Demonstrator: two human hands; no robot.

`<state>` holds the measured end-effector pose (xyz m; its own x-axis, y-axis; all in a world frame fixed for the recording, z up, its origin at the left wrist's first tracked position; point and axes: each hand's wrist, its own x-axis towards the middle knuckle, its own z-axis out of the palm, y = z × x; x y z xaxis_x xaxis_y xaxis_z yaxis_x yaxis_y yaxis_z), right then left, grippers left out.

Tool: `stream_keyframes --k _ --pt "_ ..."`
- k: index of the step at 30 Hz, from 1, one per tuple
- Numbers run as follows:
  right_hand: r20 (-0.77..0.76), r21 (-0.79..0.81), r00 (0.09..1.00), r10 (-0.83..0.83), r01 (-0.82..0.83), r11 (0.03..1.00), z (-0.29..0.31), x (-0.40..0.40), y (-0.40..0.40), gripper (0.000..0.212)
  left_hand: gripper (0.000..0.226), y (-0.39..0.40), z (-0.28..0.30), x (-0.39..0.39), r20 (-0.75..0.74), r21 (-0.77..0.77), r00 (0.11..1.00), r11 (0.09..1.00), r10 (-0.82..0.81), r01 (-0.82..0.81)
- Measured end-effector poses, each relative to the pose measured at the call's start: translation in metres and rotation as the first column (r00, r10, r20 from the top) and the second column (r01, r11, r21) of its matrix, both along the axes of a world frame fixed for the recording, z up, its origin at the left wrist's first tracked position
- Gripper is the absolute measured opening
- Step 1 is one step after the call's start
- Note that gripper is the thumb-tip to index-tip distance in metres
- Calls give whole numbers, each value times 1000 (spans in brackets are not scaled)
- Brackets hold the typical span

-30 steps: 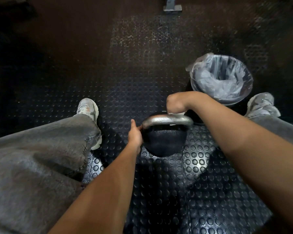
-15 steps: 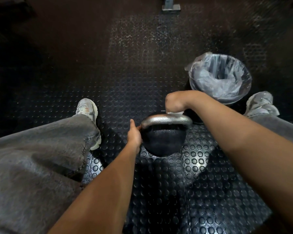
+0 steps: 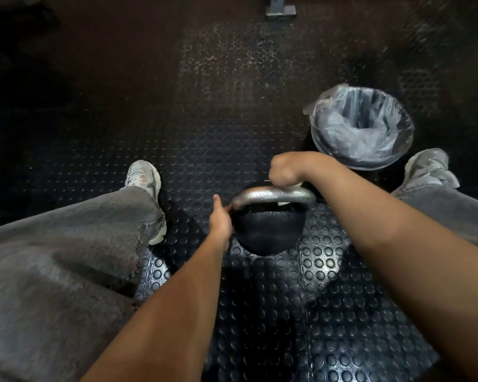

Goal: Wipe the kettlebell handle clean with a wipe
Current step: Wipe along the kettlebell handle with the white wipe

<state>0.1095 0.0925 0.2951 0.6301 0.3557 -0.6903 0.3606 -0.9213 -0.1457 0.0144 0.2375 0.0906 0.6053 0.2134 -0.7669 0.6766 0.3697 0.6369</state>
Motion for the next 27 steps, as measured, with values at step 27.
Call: stream_keyframes --k 27 --pt "26 198 974 -223 214 957 -2 -2 -32 30 71 1 -7 0 4 50 1000 999 6 -6"
